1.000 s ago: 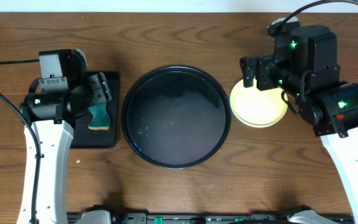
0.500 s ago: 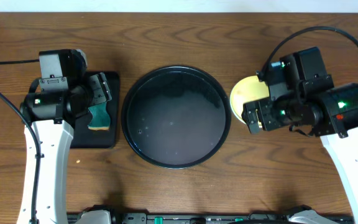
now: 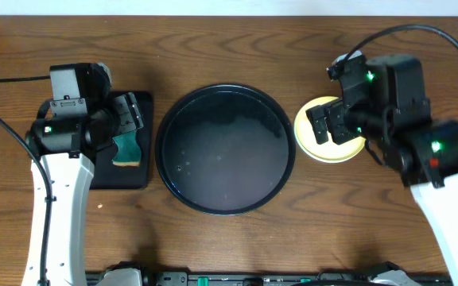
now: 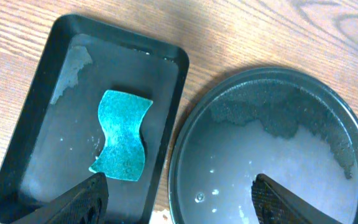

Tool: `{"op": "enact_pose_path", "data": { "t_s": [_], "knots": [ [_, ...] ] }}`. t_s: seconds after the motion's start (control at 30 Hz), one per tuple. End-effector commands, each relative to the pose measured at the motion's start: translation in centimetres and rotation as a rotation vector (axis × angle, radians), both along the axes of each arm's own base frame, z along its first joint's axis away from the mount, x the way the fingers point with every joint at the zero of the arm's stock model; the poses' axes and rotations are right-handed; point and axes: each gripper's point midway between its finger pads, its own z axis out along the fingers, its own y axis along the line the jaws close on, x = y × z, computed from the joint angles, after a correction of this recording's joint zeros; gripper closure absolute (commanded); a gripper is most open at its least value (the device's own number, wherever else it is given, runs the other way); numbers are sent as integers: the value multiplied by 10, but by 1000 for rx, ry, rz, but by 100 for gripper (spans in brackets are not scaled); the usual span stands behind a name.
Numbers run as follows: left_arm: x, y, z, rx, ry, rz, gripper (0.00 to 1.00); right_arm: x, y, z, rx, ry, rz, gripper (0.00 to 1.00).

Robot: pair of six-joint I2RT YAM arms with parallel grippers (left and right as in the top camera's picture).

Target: Clean dirty plates on tray and stack at the side

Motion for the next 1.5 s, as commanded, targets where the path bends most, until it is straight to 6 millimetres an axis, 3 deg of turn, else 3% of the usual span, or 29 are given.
{"op": "enact_pose_path", "data": {
  "t_s": [0.0,0.37,0.63,1.07,1.47],
  "knots": [
    [1,0,3,-3,-4,7,25,-9,-11,-4,-55,-139,50,1],
    [1,0,2,-3,-3,7,25,-56,-56,-77,65,-489,-42,1],
    [1,0,2,-3,-3,7,25,-77,-61,-120,102,-685,-41,1],
    [1,0,2,-3,-3,7,25,-85,-57,-130,119,-727,-14,1],
    [1,0,2,-3,-3,7,25,-88,-55,-126,125,-744,-2,1]
  ]
}}
